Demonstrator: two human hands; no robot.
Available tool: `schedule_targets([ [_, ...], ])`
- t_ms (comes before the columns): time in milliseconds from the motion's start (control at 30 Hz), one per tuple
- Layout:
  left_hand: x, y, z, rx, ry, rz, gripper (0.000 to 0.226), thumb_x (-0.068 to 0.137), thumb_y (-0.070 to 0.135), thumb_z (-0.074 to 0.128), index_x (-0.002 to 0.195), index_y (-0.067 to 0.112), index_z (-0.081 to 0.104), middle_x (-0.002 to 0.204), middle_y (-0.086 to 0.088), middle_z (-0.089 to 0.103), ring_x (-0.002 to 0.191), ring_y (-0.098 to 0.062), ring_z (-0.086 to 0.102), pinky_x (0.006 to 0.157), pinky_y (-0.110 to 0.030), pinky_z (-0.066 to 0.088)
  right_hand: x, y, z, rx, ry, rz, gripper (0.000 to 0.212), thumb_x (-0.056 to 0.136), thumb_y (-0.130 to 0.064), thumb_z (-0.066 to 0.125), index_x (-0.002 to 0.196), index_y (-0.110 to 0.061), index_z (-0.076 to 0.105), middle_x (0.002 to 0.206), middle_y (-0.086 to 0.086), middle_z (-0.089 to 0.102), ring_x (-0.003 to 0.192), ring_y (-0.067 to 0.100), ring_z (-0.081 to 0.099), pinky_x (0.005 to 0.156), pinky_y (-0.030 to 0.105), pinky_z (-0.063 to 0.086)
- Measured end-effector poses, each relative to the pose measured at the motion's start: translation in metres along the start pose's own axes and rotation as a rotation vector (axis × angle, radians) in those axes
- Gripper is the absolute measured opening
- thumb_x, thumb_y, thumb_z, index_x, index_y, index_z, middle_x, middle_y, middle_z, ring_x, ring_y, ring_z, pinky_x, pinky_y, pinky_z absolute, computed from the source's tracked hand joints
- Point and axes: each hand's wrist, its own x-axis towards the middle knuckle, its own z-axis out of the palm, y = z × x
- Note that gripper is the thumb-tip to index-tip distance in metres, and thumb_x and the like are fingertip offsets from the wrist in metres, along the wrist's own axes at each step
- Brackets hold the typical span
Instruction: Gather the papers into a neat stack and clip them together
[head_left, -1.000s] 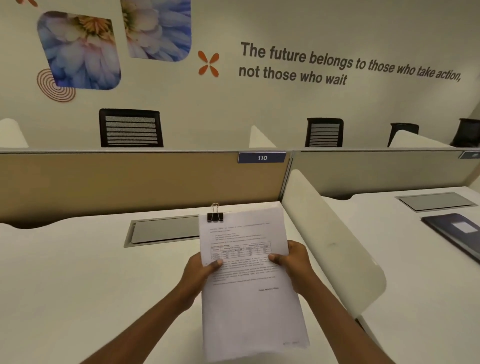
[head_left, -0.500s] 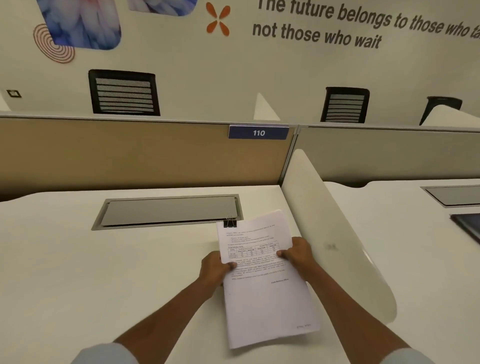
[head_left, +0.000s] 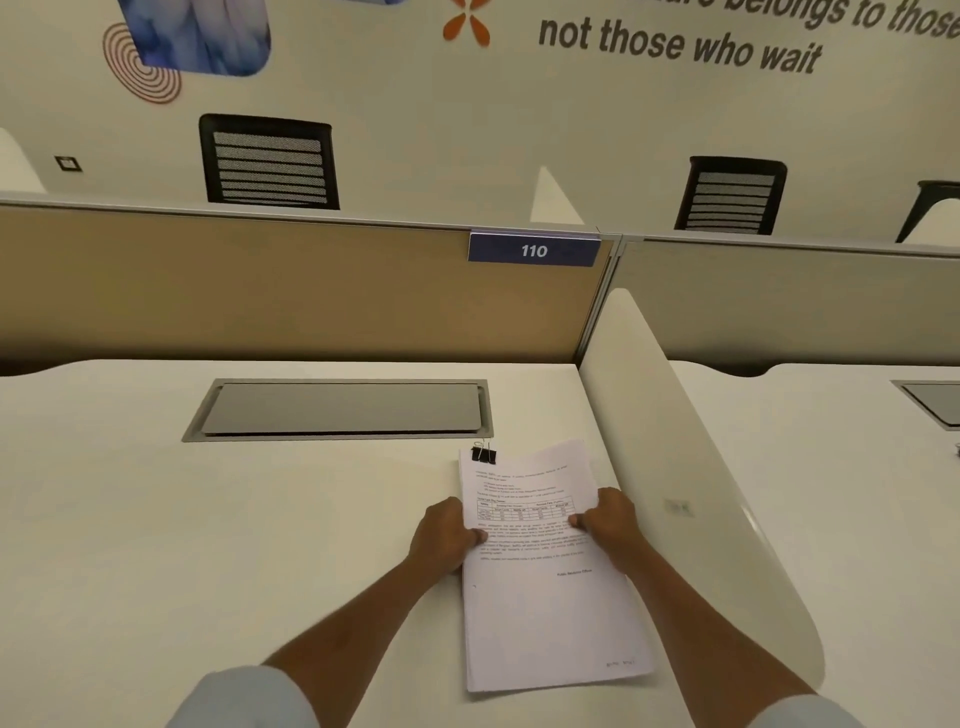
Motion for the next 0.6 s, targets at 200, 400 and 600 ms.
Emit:
schedule_targets([
  [200,-0.002,0.01,-0.005,0.247,0.045,0.054,0.045,0.079,0.044,0.069,0.103,0.011,0.052,0.108,-0.005,0.067,0.095,-0.026,0.065,0.08,-0.037,0.054,0.006,-0.007,0.003,-0.11,0.067,0.015,0.025,0.072,-0.005,0.073,0.069,-0.006,0.049,0.083,0.015,0.061,0.076,0.028,0.059,0.065,0.033,0.047],
  [400,-0.011,0.006,-0.01,0.708,0.11,0.267,0.061,0.09,0.054,0.049,0.125,0.006,0.04,0.101,-0.008,0.069,0.088,-0.027,0.068,0.064,-0.032,0.041,-0.001,-0.011,0.015,-0.446,0.163,0.032,0.027,0.077,-0.014,0.054,0.102,-0.003,0.053,0.098,0.011,0.067,0.09,0.032,0.064,0.068,0.032,0.044],
  [600,-0.016,-0.008,-0.009,0.971,0.259,0.529,0.071,0.087,0.058,0.048,0.142,0.015,0.029,0.114,-0.022,0.059,0.086,-0.037,0.061,0.078,-0.045,0.047,-0.002,-0.001,0.03,-0.698,0.266,-0.075,0.045,0.08,-0.026,0.059,0.116,-0.004,0.043,0.115,0.017,0.058,0.108,0.036,0.052,0.082,0.042,0.05],
])
